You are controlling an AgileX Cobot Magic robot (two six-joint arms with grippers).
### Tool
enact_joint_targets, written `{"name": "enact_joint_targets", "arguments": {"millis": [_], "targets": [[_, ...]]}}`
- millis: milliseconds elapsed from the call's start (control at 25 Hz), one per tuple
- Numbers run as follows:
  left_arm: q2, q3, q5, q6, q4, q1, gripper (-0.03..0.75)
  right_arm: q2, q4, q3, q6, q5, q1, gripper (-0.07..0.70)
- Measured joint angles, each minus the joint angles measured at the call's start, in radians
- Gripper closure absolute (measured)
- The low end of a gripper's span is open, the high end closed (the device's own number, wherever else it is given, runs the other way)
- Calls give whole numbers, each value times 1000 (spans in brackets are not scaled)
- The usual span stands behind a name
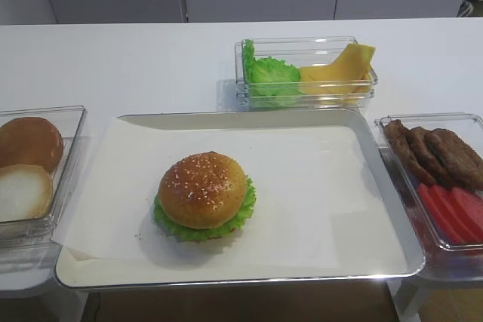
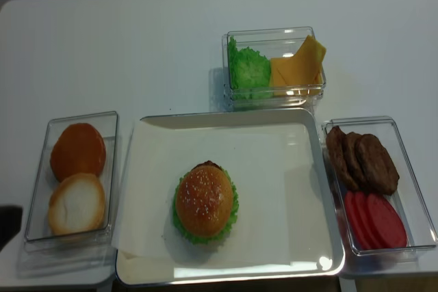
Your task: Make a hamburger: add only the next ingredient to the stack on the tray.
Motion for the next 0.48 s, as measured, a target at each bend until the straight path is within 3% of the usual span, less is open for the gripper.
{"name": "enact_joint_targets", "arguments": {"millis": [480], "targets": [[-473,165,18,-7,10,0,171,0,0,0,0,0,0,452]]}}
